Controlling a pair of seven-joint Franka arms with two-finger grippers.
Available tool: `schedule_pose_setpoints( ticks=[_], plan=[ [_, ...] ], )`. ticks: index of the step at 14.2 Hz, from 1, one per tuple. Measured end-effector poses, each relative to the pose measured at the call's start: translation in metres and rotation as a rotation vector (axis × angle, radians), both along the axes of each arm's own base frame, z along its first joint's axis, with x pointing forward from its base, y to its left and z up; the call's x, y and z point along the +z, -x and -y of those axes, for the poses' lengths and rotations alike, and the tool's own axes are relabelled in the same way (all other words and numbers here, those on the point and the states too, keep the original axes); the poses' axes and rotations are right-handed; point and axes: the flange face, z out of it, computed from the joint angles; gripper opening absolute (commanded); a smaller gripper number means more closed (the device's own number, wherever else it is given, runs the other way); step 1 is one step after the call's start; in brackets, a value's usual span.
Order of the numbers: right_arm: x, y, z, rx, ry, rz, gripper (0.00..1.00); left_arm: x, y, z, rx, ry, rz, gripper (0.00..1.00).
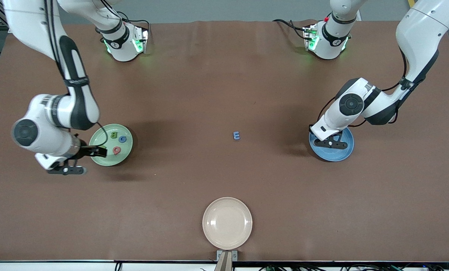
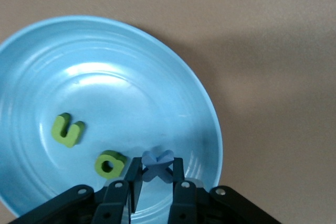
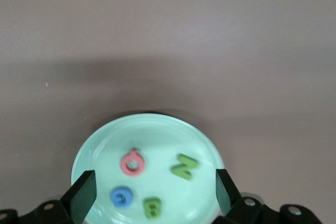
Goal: Sort upper and lower case letters into plates
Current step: 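Retract the right arm while the left gripper grasps blue m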
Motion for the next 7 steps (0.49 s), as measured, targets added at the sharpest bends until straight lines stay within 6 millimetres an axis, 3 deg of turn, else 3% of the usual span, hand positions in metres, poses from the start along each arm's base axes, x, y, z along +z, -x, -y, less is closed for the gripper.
schedule_pose_setpoints(
  ticks=[1,2,5,7],
  plan=[
    [0.029,-0.007,0.01,-0.012,-0.001,-0.01,1.0,-0.002,0.0,0.0,-0.001,0.003,-0.003,0.84],
    [0.058,-0.014,0.02,-0.024,0.0,-0.011,1.0,-0.002,0.0,0.0,-0.003,0.002,-0.003,1.0],
    [0.132,-0.025,0.05,-0.046,0.011,0.001,1.0,0.004,-0.007,-0.01,-0.036,-0.01,0.001,1.0],
    [0.165,-0.025,0.062,-0.043,0.012,0.003,1.0,0.02,-0.012,-0.01,-0.052,-0.049,-0.018,1.0]
  ],
)
